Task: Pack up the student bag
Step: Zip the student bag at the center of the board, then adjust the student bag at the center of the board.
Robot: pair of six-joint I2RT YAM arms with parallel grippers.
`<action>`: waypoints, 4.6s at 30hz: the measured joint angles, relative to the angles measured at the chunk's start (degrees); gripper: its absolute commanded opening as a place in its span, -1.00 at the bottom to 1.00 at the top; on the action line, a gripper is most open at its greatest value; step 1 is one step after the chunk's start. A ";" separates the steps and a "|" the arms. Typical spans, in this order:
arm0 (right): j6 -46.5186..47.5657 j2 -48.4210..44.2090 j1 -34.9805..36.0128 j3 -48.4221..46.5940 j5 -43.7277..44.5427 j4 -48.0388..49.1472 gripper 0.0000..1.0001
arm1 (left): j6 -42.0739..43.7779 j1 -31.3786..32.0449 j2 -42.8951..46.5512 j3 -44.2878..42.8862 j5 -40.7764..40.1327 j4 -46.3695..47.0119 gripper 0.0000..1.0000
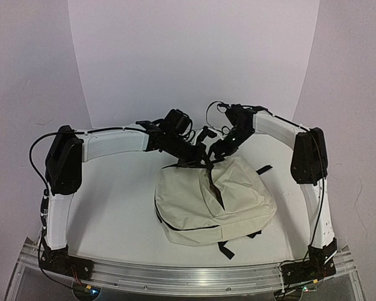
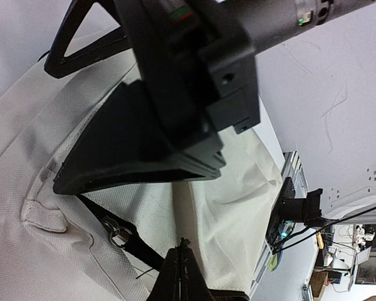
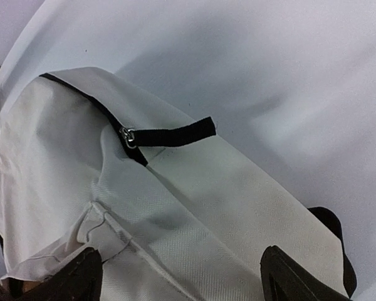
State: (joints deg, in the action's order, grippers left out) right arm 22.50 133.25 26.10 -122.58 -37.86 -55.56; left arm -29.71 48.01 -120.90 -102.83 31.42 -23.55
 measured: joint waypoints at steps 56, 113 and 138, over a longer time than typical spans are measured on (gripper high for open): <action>-10.85 9.66 -9.90 -8.31 2.70 5.12 -0.80 | 2.17 9.77 5.03 10.25 -5.84 -3.20 -0.57; 1.72 -25.97 -13.33 36.98 0.12 -6.83 -0.22 | -0.78 -11.74 -6.47 -27.09 -3.65 -29.10 -1.00; 2.45 -26.19 -15.78 37.13 -4.92 -5.28 0.44 | -15.45 -14.93 22.34 2.88 -18.24 -18.71 -1.00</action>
State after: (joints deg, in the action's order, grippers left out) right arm 24.95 107.07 10.33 -85.45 -42.78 -60.84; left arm -45.16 33.08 -98.56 -99.95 13.18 -42.27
